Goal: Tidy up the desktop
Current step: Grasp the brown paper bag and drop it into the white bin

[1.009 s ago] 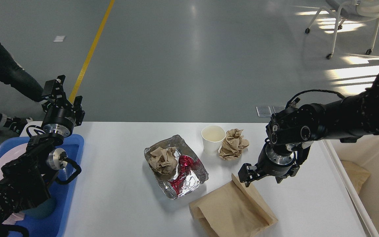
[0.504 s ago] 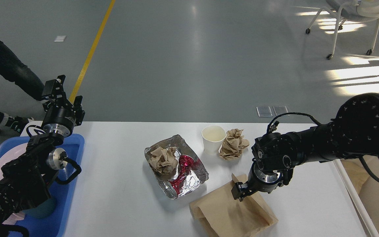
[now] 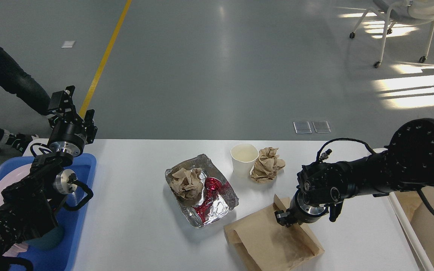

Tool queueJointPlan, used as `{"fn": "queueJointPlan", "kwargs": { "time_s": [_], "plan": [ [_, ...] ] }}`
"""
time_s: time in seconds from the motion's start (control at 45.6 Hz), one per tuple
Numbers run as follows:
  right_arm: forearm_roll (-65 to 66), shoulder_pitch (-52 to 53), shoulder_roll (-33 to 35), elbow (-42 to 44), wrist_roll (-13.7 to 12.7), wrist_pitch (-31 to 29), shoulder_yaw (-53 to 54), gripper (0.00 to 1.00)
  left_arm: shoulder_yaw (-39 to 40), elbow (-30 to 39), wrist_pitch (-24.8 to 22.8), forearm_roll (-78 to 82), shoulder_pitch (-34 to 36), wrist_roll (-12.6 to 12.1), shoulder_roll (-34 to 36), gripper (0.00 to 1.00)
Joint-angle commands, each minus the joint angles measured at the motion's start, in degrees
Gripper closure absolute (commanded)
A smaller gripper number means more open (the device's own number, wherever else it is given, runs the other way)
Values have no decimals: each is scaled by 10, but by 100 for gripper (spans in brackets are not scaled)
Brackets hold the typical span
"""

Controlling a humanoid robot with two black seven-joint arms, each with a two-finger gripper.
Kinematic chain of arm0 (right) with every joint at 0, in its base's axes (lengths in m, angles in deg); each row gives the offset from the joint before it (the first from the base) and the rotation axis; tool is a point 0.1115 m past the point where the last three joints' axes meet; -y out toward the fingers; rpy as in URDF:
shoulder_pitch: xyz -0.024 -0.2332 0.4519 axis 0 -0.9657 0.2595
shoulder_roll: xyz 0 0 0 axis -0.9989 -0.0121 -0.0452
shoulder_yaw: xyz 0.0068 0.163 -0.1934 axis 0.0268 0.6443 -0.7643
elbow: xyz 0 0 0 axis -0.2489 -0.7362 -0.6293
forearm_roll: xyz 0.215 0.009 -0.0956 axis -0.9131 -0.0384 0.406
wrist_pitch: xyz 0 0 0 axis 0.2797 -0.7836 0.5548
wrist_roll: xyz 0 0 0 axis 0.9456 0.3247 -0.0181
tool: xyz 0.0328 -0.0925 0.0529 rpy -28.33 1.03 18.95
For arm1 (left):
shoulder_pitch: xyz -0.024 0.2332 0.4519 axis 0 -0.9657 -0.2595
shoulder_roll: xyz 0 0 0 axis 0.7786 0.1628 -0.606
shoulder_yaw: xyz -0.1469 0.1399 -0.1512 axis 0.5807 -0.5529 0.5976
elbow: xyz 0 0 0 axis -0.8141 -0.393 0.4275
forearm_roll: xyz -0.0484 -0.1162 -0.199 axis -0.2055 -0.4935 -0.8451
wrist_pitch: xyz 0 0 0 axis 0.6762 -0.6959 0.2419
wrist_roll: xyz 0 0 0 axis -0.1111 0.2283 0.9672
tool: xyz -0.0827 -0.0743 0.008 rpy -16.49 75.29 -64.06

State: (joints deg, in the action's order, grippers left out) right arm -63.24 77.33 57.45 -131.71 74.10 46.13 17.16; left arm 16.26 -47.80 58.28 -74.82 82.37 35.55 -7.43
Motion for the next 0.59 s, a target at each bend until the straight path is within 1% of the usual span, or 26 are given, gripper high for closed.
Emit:
{"fn": "queueJointPlan", "kwargs": {
  "time_s": [0.0,0.175,0.351,0.483,0.57],
  "plan": [
    [-1,2,14,-2,1,0,0,100,0,0,0,0,0,0,0,3],
    [-1,32,31,-18,1,-2,-12,100,0,0,0,0,0,0,0,3],
    [0,113,117,-70,1,-8,-12,100,0,0,0,0,0,0,0,3],
    [1,178,175,-94,2,-37,-23,100,0,0,0,0,0,0,0,3],
    [4,211,203,-99,2,-44,-31,100,0,0,0,0,0,0,0,3]
  ]
}}
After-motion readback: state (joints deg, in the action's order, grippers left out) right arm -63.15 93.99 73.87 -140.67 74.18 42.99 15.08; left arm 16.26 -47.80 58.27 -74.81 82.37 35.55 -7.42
